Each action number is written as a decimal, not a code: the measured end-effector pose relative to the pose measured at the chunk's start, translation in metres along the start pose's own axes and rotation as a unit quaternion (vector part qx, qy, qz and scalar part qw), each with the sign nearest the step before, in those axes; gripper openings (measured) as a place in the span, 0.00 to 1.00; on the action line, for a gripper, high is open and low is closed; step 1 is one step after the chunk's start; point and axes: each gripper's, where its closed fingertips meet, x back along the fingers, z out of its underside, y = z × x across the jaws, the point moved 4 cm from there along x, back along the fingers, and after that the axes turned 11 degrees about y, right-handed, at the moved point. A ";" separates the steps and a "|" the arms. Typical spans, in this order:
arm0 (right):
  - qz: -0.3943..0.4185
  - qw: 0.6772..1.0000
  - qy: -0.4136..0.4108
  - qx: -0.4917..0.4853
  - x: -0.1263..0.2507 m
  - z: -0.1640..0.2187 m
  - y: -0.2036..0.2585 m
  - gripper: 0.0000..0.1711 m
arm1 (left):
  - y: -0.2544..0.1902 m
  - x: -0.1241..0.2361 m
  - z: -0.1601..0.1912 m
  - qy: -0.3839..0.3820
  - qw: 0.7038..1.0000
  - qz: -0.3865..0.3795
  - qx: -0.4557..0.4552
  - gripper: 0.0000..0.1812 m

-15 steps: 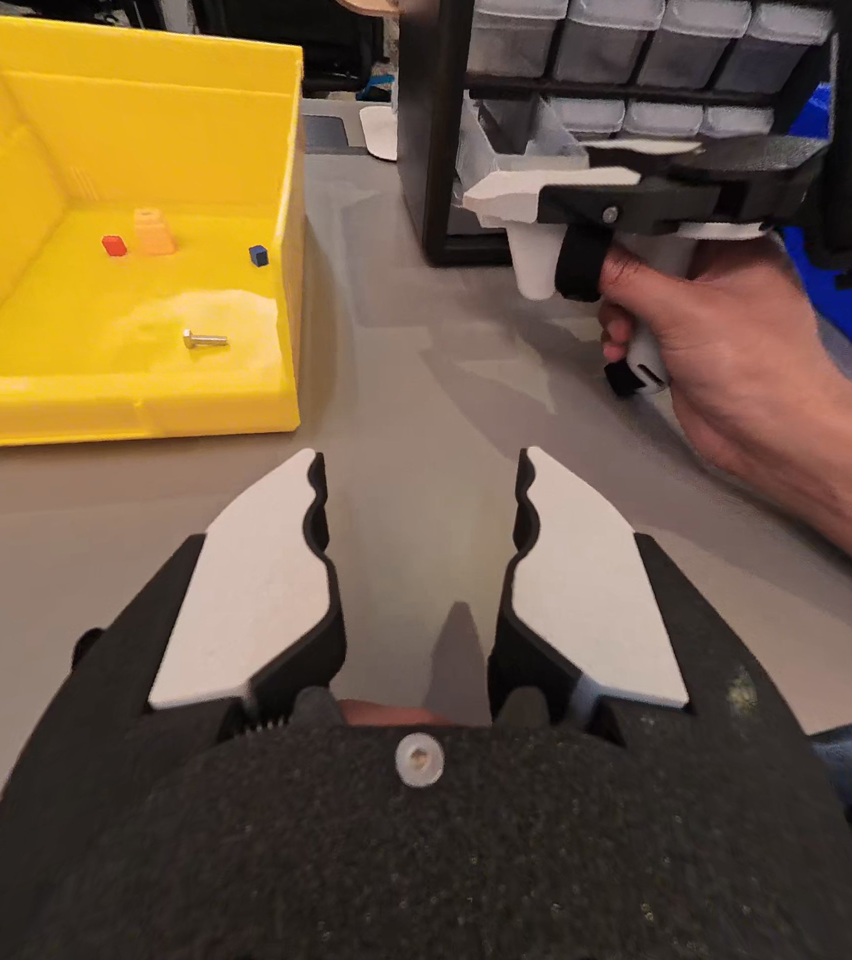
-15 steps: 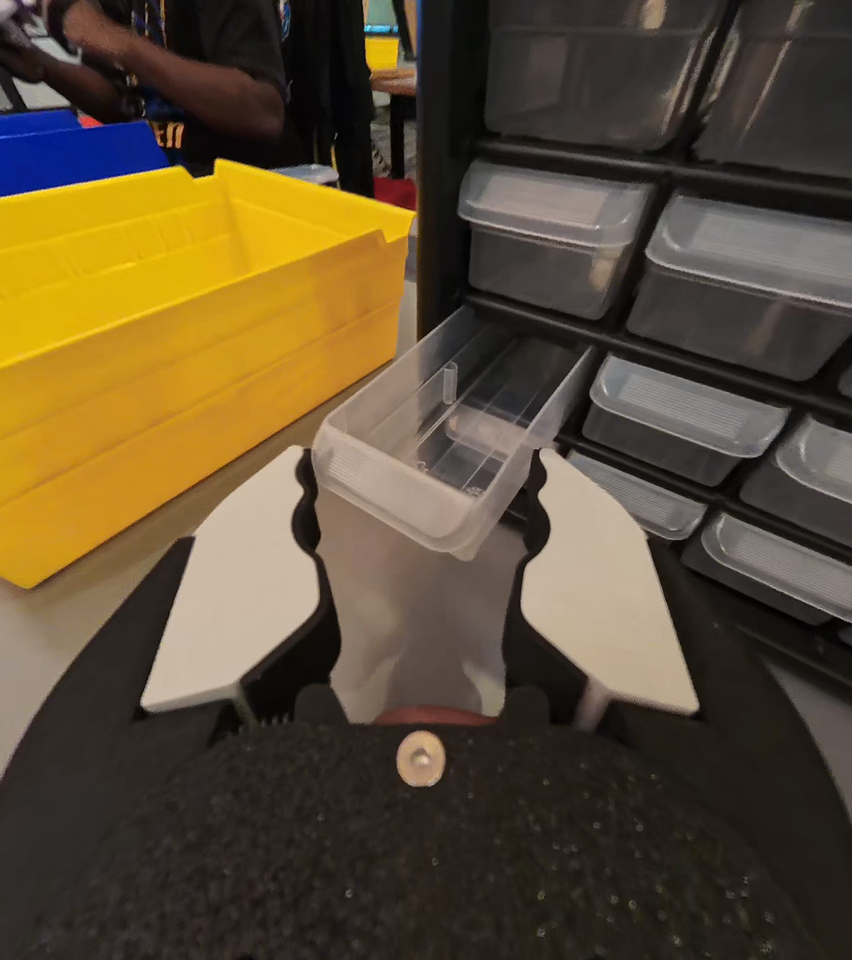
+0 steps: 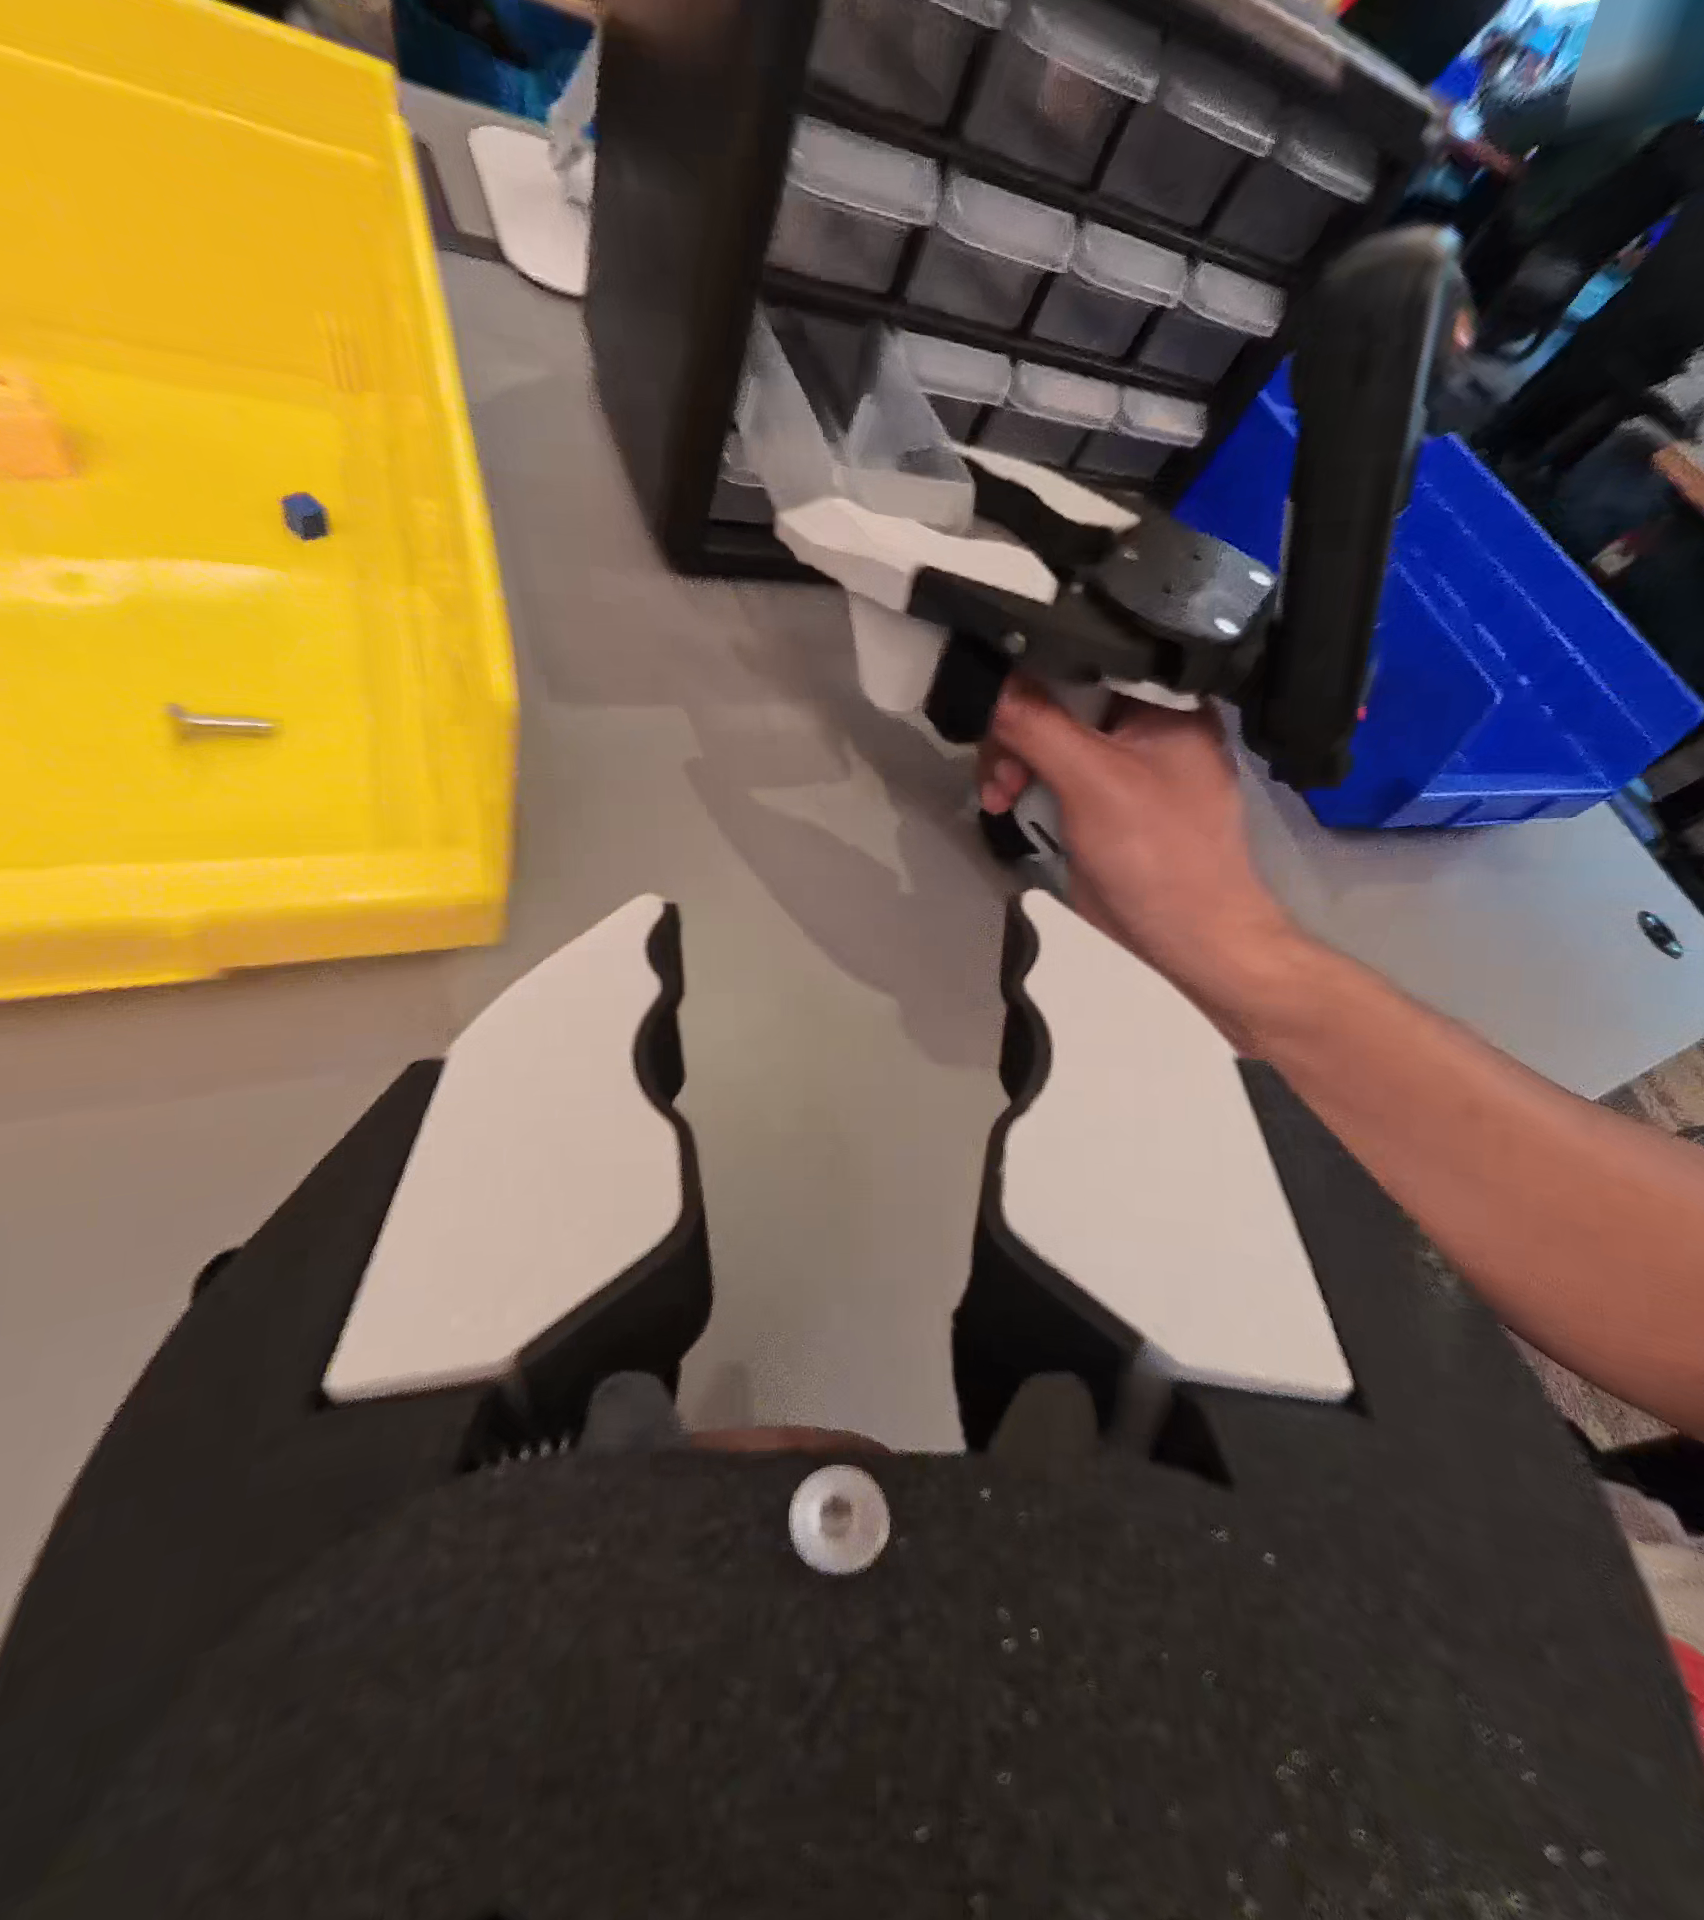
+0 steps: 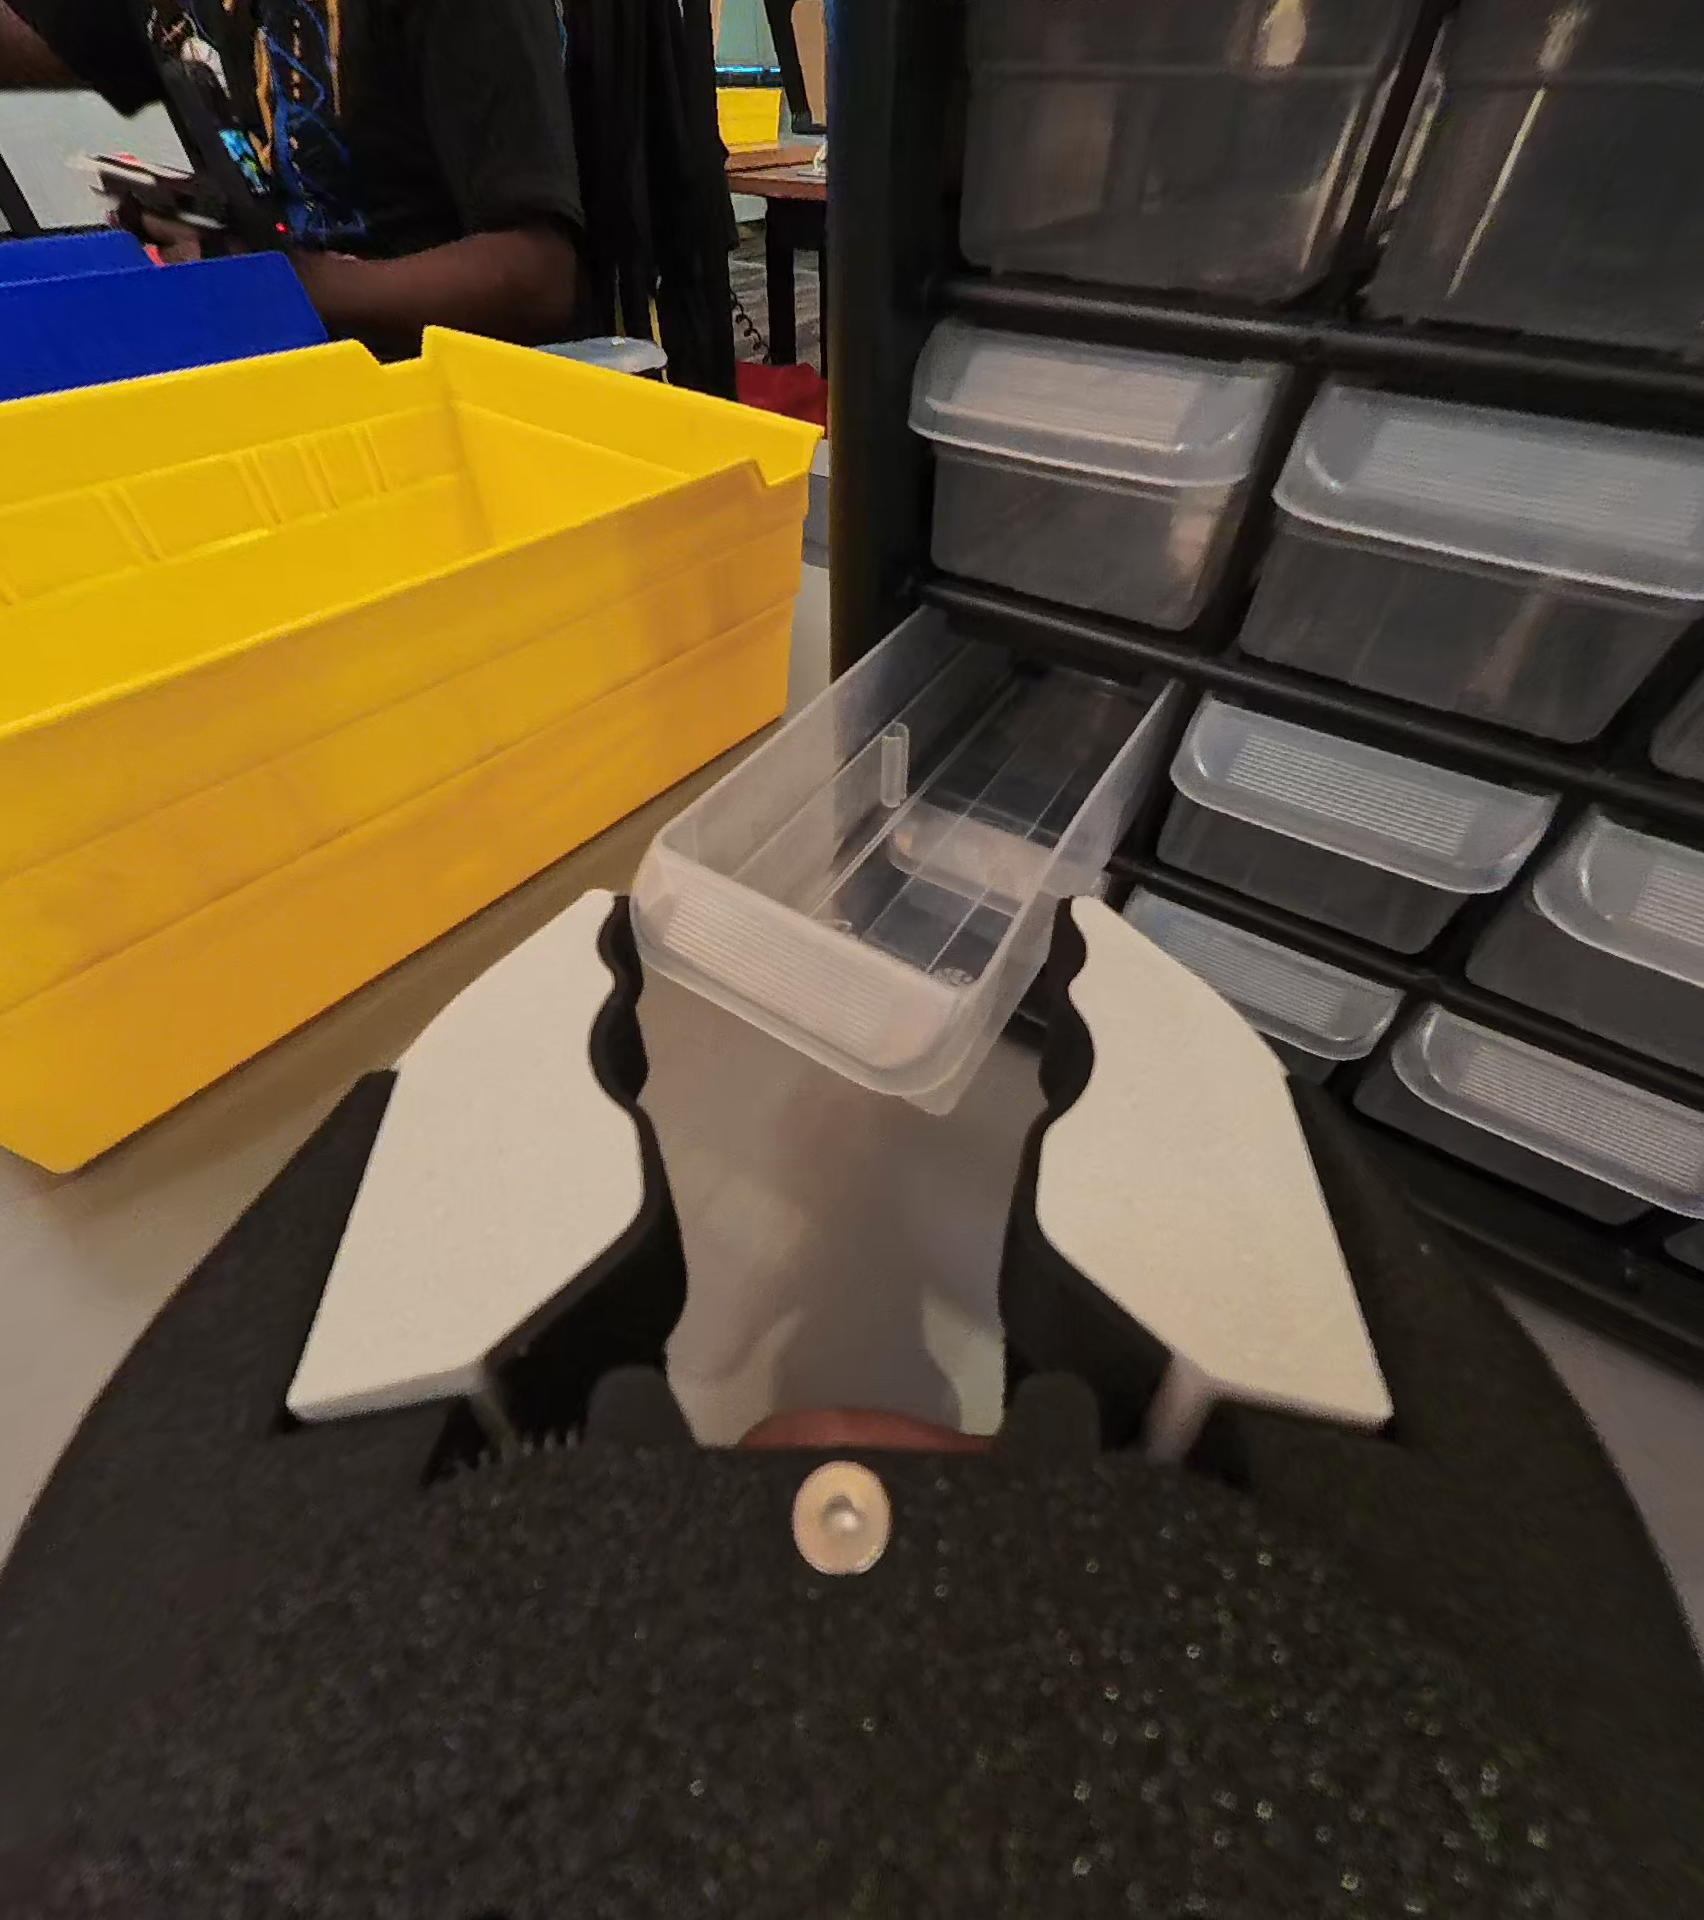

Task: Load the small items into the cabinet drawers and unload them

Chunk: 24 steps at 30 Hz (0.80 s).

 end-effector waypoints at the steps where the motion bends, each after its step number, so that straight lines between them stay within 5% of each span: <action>1: -0.001 1.000 0.000 0.000 0.000 0.000 0.000 0.44 | 0.008 0.006 -0.010 0.018 1.000 -0.012 0.003 0.35; 5: -0.003 1.000 0.000 -0.001 0.000 0.000 -0.001 0.44 | 0.053 0.016 -0.050 0.109 0.989 -0.098 0.001 0.38; 10: 0.000 1.000 -0.002 0.002 0.000 0.000 -0.001 0.44 | 0.105 -0.019 -0.080 0.219 0.963 -0.156 -0.017 0.41; 18: 0.005 1.000 0.002 0.004 0.000 0.000 0.000 0.44 | 0.180 -0.102 -0.057 0.386 0.901 -0.194 0.027 0.37; 24: 0.002 1.000 0.003 0.002 -0.001 0.000 -0.001 0.44 | 0.188 -0.120 -0.049 0.394 0.895 -0.211 0.018 0.36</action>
